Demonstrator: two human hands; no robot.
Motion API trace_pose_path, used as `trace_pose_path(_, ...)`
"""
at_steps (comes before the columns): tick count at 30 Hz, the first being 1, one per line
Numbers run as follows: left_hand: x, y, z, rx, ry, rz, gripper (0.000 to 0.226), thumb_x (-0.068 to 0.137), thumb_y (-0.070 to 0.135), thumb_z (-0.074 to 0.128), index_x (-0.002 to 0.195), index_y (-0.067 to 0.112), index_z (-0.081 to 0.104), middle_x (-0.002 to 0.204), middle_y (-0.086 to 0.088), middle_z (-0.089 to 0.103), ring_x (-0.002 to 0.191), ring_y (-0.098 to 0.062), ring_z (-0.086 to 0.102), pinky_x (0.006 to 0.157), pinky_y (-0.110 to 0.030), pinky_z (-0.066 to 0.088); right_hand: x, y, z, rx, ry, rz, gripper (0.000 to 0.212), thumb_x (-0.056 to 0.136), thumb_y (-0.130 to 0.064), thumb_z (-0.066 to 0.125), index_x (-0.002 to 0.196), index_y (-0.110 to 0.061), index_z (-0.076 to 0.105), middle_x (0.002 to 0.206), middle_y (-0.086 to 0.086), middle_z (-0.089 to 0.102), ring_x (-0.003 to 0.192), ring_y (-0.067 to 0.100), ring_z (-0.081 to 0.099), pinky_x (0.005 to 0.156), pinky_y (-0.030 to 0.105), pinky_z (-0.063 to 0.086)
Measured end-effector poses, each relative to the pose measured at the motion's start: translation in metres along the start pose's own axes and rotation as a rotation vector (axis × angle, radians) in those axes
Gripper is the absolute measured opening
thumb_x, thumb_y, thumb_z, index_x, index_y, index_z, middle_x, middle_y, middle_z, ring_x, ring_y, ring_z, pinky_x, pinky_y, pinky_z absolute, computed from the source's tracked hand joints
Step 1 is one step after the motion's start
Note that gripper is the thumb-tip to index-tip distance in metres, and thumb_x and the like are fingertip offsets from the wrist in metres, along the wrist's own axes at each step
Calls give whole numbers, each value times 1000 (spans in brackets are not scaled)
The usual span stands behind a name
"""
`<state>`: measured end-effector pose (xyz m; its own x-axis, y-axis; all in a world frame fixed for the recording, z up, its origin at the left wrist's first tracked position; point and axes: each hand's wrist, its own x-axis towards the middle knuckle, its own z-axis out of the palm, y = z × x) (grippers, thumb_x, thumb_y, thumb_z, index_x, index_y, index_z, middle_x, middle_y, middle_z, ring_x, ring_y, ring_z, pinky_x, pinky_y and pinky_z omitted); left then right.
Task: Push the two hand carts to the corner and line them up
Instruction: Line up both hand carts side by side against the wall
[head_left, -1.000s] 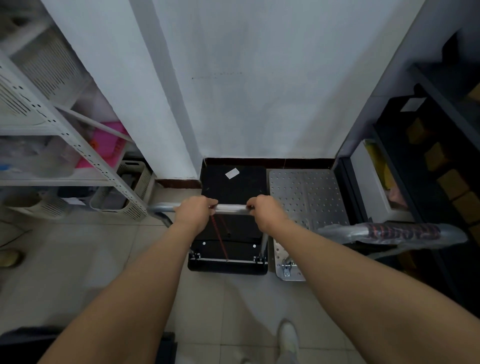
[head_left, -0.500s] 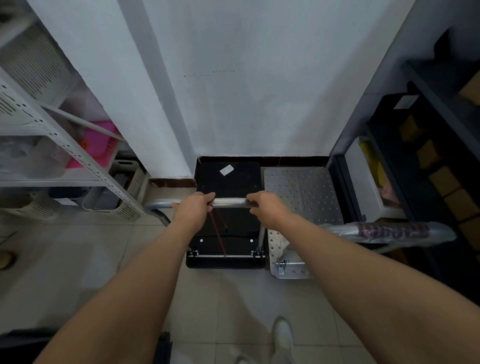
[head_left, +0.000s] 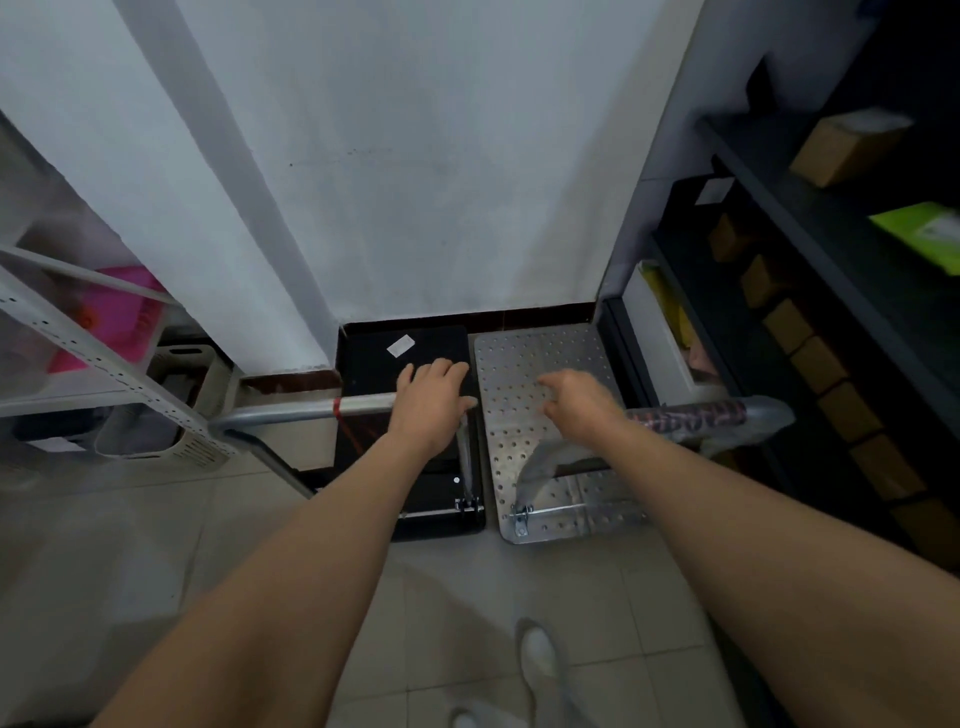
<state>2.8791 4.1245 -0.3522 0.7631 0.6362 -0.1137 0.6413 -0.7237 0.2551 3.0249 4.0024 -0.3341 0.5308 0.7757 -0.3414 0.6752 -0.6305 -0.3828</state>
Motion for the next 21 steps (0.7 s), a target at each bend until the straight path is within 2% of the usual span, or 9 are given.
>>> trace_pose_path(6, 9, 67, 12, -70, -130, 136, 48, 97, 30, 48, 142, 19, 39, 141, -4, 45, 133, -23, 39, 117, -41, 11, -17, 61, -24, -51, -11, 100, 44, 95, -21, 55, 138, -16, 47, 136, 13, 51, 120, 30, 51, 99, 41, 46)
trace_pose_path(12, 18, 135, 25, -105, -263, 116, 50, 96, 33, 51, 142, 18, 39, 146, -5, 42, 135, -23, 38, 117, -41, 10, -22, 115, -48, -87, -59, 73, 39, 91, -23, 60, 129, -18, 55, 123, 10, 57, 113, 27, 52, 97, 45, 46)
trace_pose_path(15, 22, 163, 39, -84, -302, 85, 48, 95, 30, 53, 141, 20, 42, 144, -5, 44, 133, -24, 40, 117, -41, 10, -24, 148, -56, -121, -95, 66, 28, 90, -27, 60, 118, -20, 60, 112, 8, 61, 102, 25, 55, 91, 43, 50)
trace_pose_path(21, 34, 185, 63, -67, -242, -22, 24, 94, 20, 52, 115, 27, 61, 109, -2, 65, 111, -23, 57, 114, -42, 14, -15, 186, -65, -130, -100, 32, 25, 91, -13, 57, 115, -20, 63, 108, 7, 63, 99, 24, 59, 84, 36, 52)
